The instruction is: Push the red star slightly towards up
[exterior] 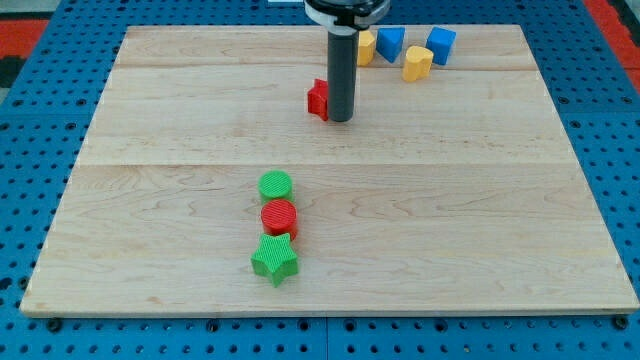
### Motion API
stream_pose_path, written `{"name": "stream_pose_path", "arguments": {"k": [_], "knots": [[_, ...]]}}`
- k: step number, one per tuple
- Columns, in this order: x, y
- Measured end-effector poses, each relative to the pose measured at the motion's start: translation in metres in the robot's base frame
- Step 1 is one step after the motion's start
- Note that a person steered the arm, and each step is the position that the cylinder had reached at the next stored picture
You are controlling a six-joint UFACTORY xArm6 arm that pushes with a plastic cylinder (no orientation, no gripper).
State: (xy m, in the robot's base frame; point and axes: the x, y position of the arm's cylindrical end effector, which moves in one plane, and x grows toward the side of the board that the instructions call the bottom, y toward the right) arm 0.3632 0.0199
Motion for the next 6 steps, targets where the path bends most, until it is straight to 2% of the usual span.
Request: {"name": "stream_pose_path", "arguments": {"k": [1,2,3,4,5,6], "knots": [[0.037,0.022],[0.049,0.028],[0.047,0.014],[0.019,-0.018],[-0.034,-0.018],[-0.004,-0.017]]}}
